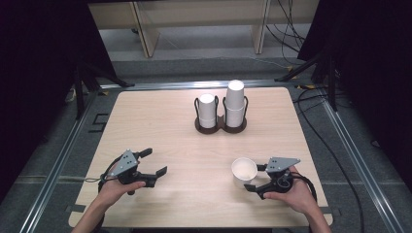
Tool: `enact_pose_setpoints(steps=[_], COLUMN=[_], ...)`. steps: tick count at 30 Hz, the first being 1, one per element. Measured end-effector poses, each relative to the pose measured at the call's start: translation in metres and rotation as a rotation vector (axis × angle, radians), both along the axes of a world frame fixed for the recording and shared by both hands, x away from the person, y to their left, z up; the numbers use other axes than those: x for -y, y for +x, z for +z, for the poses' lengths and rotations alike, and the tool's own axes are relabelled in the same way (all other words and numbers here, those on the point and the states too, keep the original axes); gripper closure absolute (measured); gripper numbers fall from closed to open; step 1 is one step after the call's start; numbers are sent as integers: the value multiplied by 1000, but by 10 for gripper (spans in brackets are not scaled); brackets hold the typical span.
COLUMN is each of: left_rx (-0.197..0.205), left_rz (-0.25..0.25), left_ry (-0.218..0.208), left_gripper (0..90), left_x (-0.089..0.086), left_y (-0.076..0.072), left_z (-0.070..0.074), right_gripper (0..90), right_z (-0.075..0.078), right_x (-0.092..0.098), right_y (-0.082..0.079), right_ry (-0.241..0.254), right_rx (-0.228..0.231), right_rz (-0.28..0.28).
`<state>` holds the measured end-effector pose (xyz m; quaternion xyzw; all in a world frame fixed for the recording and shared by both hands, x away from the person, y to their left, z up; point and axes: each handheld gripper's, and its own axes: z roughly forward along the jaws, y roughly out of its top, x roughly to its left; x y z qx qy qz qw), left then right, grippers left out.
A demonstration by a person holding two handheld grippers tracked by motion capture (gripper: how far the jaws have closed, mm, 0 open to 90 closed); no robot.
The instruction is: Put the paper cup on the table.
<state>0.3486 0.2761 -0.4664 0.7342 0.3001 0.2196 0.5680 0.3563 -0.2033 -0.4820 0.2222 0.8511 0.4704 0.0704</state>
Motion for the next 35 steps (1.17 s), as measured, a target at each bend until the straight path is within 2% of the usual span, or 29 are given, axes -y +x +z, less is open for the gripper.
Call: enact_pose_setpoints(steps=[1,3,6,7,8,9,11,14,16,17,18,19,20,22,23,25,26,27,28,29,30,32,34,35], left_rx=[15,6,14,27,27,31,18,37,30,28,32,29,27,47,39,48,49,37,36,36,48,40,41,42], left_rz=[5,27,46,44,55,62,94,121,153,162,163,170,177,187,202,215,216,230,238,240,236,241,237,237], left_ry=[-21,-11,-22,-46,-38,-34,-34,-50,-28,-32,-42,-36,-36,-42,-26,-29,-29,-14,-14,-13,-24,-11,-10,-10], left_gripper=[81,81,81,81,81,81,81,81,82,82,82,82,83,82,83,84,85,85,85,85,85,84,85,84], left_x=[-1,-5,-10,-11,-13,-15,-19,-22,-25,-27,-27,-28,-29,-29,-30,-30,-31,-31,-31,-31,-31,-31,-30,-30], left_y=[1,0,0,2,1,2,1,3,2,2,2,3,2,4,2,3,4,2,2,2,3,1,1,1], left_z=[-2,-2,-4,-6,-6,-7,-8,-12,-12,-14,-14,-15,-15,-17,-17,-19,-20,-20,-20,-20,-21,-20,-20,-20], right_gripper=[189,193,194,195,196,198,204,238,252,259,265,270,276,328,353,399,405,413,419,418,415,401,377,369], right_z=[0,2,3,2,3,3,3,5,6,6,8,9,10,11,11,10,9,7,6,5,4,2,2,1], right_x=[2,8,18,21,24,28,35,46,52,55,59,60,63,67,69,70,71,71,70,70,68,66,64,62], right_y=[-1,-3,-5,-6,-6,-7,-7,-7,-6,-5,-5,-6,-6,-6,-5,-7,-6,-4,-5,-4,-5,-4,-3,-3], right_ry=[2,12,20,22,22,31,39,58,74,92,90,94,94,100,106,120,116,135,150,147,155,164,172,195], right_rx=[-5,-4,0,-6,7,-4,11,28,39,55,63,51,63,91,116,111,140,184,161,177,163,190,187,172], right_rz=[-5,-14,-40,-44,-55,-64,-96,-151,-184,-192,-217,-229,-245,-291,-317,-381,-420,-433,-462,-492,-506,-535,-538,-529])
